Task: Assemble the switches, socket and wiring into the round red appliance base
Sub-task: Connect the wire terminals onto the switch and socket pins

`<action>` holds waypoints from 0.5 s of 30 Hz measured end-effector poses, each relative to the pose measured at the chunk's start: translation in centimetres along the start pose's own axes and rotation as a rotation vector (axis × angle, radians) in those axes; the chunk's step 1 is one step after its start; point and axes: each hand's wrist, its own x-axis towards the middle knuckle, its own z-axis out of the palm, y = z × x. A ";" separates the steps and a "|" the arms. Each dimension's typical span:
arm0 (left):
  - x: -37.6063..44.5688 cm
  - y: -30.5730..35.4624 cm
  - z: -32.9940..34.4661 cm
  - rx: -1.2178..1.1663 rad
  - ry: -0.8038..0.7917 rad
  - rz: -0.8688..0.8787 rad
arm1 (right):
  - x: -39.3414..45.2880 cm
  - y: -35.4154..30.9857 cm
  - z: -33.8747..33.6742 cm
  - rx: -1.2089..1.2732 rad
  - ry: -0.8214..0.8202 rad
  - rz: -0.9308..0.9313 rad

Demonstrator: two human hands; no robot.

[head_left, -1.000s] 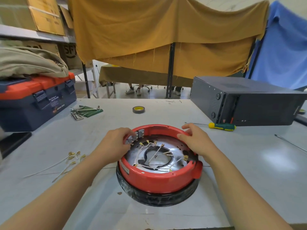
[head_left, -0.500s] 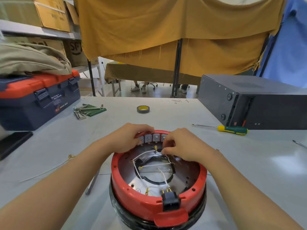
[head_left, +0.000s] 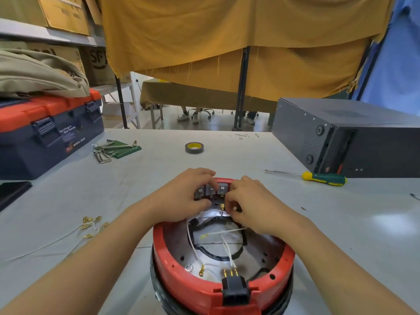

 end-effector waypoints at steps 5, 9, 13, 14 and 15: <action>-0.7 1.1 0.5 0.037 0.110 -0.027 | 0.6 -0.2 -1.0 0.042 0.035 -0.020; -0.8 1.0 0.9 -0.018 0.137 -0.120 | 1.3 -0.5 -1.1 0.082 0.043 -0.072; -1.0 0.7 1.0 -0.025 0.145 -0.152 | 1.8 0.4 -1.3 0.206 0.025 -0.077; -1.0 0.6 0.9 -0.045 0.154 -0.155 | 1.9 0.9 -1.5 0.269 0.016 -0.064; -1.0 0.6 0.9 -0.069 0.164 -0.158 | 1.9 1.3 -1.6 0.332 0.008 -0.046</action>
